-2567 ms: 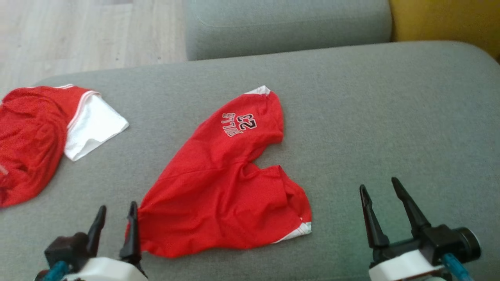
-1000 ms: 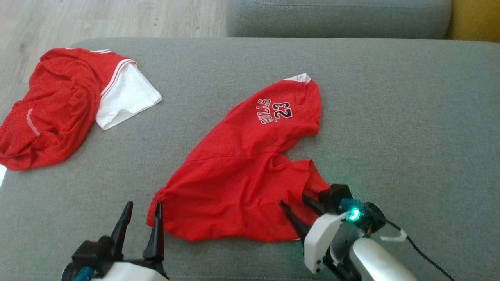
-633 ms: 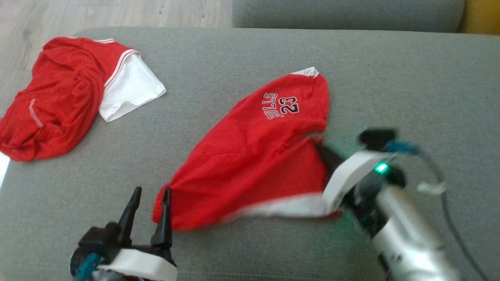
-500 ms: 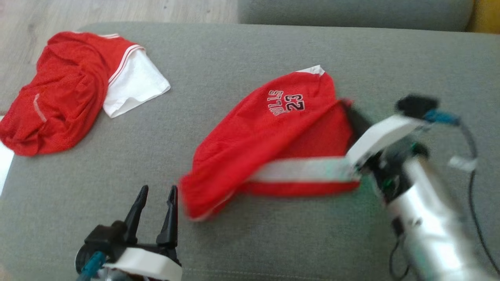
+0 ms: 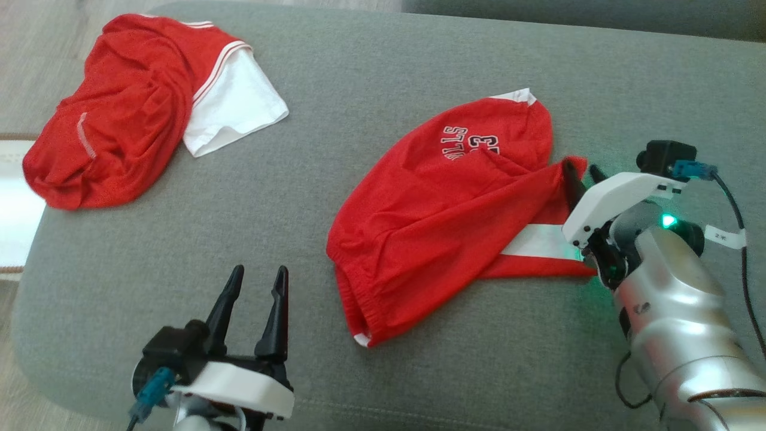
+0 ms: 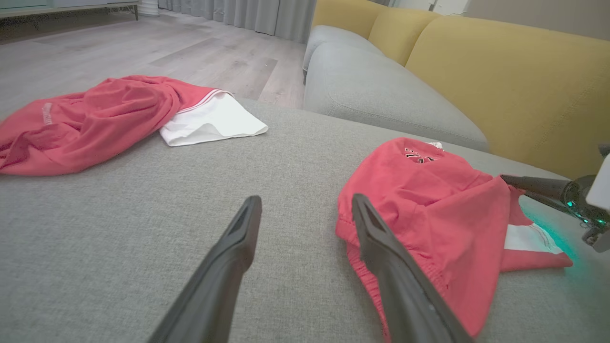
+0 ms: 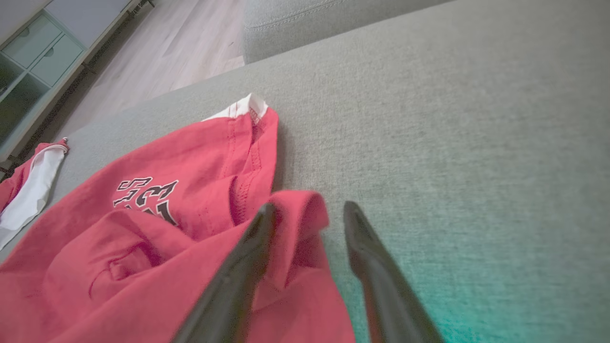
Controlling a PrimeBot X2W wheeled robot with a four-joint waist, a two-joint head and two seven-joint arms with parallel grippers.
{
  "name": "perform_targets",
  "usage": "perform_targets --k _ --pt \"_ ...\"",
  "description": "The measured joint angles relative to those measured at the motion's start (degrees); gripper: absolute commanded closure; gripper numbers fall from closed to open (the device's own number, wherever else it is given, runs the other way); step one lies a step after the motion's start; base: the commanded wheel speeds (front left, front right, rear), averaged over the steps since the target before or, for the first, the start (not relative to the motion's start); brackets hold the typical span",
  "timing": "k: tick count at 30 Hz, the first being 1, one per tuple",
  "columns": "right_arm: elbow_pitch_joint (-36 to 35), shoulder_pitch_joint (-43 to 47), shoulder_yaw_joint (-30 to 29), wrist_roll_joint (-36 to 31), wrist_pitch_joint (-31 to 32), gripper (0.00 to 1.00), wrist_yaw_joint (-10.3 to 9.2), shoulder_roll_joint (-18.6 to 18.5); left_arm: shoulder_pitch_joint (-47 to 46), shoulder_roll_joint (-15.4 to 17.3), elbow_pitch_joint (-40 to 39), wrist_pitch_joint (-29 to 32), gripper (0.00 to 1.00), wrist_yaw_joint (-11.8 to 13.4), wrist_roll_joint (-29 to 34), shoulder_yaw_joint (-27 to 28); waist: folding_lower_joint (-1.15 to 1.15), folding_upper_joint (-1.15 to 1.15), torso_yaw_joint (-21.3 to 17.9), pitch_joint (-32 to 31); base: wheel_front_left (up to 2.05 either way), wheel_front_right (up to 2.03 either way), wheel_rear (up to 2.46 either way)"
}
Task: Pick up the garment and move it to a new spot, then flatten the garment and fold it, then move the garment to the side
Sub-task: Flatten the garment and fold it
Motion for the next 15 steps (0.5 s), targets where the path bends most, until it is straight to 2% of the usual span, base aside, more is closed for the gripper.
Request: perform_targets --k 4,7,11,15 --pt "0.35 -0.36 0.14 -3.04 -3.22 0.00 0.00 -0.12 0.05 -0.02 -0.02 0.00 0.00 0.18 0.00 0.13 0.00 0.00 -0.68 -0.44 0.00 0.00 0.00" --pt "-0.91 -0.13 2.24 -8.37 -7.97 0.00 0.00 -1.12 0.69 -0.02 -0.10 0.00 0.00 0.15 0.44 1.05 0.00 0.00 -2.40 -1.58 0.00 0.00 0.00" --pt "-5.77 3.02 3.88 -14.78 -13.99 0.00 0.00 -3.57 1.87 0.01 -0.64 0.00 0.00 0.12 1.03 2.15 0.00 0.00 -4.63 -3.02 0.00 0.00 0.00" --pt "-13.63 9.72 1.68 -18.05 -16.41 0.00 0.00 -4.36 3.15 0.00 -0.78 0.00 0.00 -0.08 1.13 2.19 -0.01 0.00 -6.64 -4.70 0.00 0.00 0.00"
